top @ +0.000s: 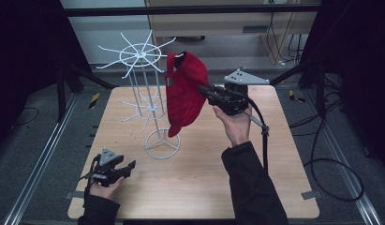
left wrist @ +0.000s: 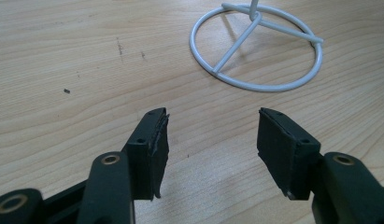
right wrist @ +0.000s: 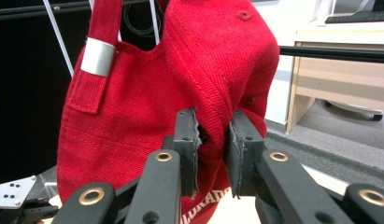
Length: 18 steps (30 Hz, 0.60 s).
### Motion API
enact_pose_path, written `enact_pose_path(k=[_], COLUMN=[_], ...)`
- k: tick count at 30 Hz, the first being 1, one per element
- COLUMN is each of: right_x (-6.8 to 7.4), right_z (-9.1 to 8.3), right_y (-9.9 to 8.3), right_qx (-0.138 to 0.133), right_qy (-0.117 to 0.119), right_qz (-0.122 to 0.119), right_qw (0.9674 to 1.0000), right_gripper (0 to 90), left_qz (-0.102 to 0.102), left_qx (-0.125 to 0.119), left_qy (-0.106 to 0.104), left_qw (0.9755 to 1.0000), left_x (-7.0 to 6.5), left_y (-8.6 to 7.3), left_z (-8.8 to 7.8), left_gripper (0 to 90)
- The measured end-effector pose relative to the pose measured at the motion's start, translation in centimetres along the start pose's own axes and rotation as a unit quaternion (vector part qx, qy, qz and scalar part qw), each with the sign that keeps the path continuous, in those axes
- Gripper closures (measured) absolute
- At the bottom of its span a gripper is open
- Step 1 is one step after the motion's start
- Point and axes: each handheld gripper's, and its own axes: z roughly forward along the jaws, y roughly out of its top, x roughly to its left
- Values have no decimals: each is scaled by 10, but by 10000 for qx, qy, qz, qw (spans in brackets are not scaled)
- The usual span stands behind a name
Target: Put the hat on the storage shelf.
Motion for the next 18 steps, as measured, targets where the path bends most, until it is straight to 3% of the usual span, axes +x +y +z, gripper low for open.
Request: enact_pose_path(k=[9,18], right_x=[4,-1], right_z=[6,-7], right_y=[1,-1], right_qx=[78,13], right_qy=[-55,-210], right_qz=[-112,-200], right_qw=[9999,9996], right_gripper=[728,564], left_qz=[5,-1], left_qx=[6,4], left_qy=[-19,-14], left_qw=[10000,10000], left_x=[0,-1], left_y=[0,0], left_z=[1,1], left_gripper=[429,421])
